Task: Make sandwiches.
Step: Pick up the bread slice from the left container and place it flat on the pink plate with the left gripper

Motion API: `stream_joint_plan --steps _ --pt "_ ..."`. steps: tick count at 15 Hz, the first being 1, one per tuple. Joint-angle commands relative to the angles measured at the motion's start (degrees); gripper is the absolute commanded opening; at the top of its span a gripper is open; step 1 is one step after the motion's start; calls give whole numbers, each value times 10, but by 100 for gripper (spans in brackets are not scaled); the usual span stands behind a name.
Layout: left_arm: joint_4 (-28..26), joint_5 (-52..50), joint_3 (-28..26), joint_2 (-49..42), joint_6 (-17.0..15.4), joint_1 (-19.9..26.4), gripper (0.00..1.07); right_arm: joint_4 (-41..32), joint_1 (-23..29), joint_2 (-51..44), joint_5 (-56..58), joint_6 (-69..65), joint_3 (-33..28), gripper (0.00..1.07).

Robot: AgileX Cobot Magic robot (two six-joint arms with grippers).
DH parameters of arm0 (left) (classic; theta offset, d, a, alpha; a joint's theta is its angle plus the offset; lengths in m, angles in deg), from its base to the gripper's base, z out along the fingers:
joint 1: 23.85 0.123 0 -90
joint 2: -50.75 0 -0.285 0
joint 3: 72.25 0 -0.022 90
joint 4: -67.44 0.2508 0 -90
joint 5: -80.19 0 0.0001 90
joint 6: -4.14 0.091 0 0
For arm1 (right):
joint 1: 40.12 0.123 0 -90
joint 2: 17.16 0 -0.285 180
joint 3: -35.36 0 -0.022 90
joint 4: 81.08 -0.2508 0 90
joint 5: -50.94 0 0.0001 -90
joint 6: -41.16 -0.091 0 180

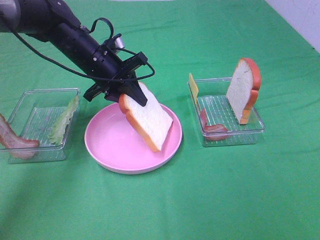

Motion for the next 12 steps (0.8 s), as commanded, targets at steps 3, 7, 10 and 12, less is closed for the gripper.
stream_joint_plan --steps 3,7,10,12 --pt "11 2 3 1 -31 1 6 -5 -3 -18 -4 -2 -2 95" --pt "42 -3 3 1 -69 1 55 -5 -3 -18 -4 -2 -2 95" --pt "47 -2 -2 1 -81 1 69 -5 -3 -18 -4 -2 -2 95" --pt "92 17 -33 1 -104 -6 77 -5 -3 -18 -4 -2 -2 95"
